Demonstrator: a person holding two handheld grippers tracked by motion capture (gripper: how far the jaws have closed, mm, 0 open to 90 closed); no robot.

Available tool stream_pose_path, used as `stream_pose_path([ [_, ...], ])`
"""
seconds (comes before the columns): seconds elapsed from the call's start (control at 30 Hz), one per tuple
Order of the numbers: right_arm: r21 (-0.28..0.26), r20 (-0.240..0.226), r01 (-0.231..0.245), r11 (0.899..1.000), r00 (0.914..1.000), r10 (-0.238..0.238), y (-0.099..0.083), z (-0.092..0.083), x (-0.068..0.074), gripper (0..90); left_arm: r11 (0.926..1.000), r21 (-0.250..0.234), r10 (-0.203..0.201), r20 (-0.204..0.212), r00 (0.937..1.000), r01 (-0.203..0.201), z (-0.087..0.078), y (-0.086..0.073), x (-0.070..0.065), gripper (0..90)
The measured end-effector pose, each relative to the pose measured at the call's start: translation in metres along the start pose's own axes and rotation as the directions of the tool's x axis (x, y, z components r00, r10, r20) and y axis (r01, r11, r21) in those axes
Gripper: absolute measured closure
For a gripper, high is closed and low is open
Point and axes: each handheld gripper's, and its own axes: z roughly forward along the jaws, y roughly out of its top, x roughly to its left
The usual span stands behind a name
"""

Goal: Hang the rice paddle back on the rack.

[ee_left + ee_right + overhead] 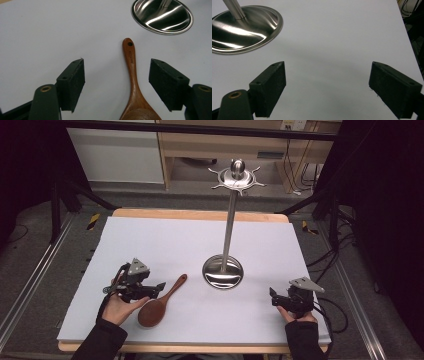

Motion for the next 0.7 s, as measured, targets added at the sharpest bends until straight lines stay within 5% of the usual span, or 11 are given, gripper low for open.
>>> stream_pose_path([
  [0.33, 0.003, 0.001, 0.004, 1.000, 1.0000, -0.004, 0.000, 0.000, 0.000, 15.3, 0.9946, 0.091, 0.048, 0.010, 0.9988, -0.049, 0.014, 0.016, -0.010, 32.4],
  [0.7, 0.006, -0.003, 0.012, 1.000, 0.9999, -0.012, 0.000, 0.001, 0.000, 15.5, 0.9885, 0.147, 0.037, -0.009, 0.9993, -0.035, 0.021, 0.015, -0.006, 39.4],
])
